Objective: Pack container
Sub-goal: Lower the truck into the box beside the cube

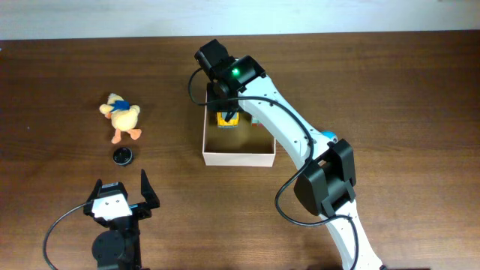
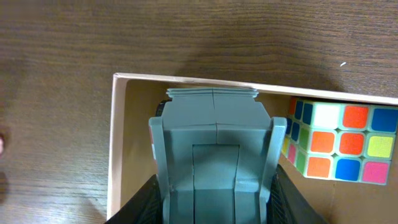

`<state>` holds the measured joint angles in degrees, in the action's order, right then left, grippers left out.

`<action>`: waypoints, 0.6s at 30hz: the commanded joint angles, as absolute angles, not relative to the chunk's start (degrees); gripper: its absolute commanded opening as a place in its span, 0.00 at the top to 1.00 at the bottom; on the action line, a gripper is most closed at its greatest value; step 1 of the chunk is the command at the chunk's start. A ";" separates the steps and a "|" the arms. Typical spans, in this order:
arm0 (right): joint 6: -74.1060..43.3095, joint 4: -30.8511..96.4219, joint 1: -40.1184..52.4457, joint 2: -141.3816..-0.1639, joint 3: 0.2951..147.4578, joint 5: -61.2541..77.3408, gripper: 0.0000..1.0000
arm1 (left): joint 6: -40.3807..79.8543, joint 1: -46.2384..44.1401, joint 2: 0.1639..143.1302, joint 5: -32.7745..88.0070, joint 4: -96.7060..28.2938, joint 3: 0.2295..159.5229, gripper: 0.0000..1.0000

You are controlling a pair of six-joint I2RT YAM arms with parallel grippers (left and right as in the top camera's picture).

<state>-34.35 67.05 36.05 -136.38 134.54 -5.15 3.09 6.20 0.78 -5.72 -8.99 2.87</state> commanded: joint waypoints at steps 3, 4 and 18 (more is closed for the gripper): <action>-37.08 66.13 36.95 -136.46 134.23 -6.28 0.67 | 3.81 6.50 0.30 -4.71 -8.84 2.52 0.01; -37.19 65.98 37.23 -136.53 134.23 -6.28 0.67 | 3.81 6.50 0.30 -4.71 -8.84 2.52 0.01; -38.46 65.78 41.19 -138.15 134.13 -5.78 0.67 | 3.81 6.50 0.30 -4.73 -8.84 2.52 0.01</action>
<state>-37.58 66.04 40.60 -137.36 134.54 -5.15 3.07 6.20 0.78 -5.72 -9.02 2.87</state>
